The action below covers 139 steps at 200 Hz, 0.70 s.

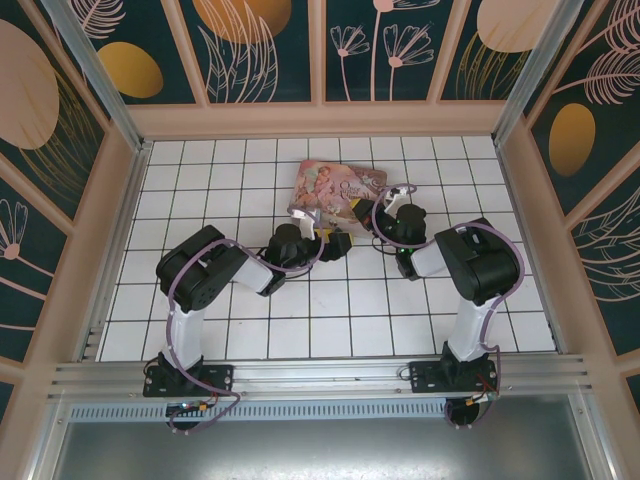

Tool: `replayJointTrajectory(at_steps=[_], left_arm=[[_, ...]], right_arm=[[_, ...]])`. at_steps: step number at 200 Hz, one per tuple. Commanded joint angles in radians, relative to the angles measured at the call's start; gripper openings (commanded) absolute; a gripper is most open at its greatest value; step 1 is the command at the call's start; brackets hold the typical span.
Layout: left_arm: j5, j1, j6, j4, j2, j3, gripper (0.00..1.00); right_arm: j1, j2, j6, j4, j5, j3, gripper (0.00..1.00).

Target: Unlock a padlock with a key

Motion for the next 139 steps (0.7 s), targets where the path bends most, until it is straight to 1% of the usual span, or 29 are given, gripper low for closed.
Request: replayJointTrajectory(at_steps=[1, 44, 74, 114, 139], left_arm=[[-0.004, -0.002, -0.010, 0.036, 0.027, 0.034, 0.88], [-0.039, -0.001, -0.014, 0.011, 0.067, 0.058, 0.89], [-0.074, -0.001, -0.038, 0.020, 0.098, 0.065, 0.87], [-0.101, 0.000, -0.066, 0.059, 0.108, 0.051, 0.78], [-0.110, 0.004, -0.071, 0.067, 0.102, 0.042, 0.68]], right_arm=[[0.023, 0.038, 0.011, -0.040, 0.001, -0.001, 0.00], [0.023, 0.040, 0.011, -0.037, 0.000, 0.000, 0.00], [0.024, 0.039, 0.012, -0.038, 0.000, 0.000, 0.00], [0.024, 0.036, 0.014, -0.036, 0.000, -0.002, 0.00], [0.024, 0.036, 0.011, -0.039, -0.001, -0.002, 0.00]])
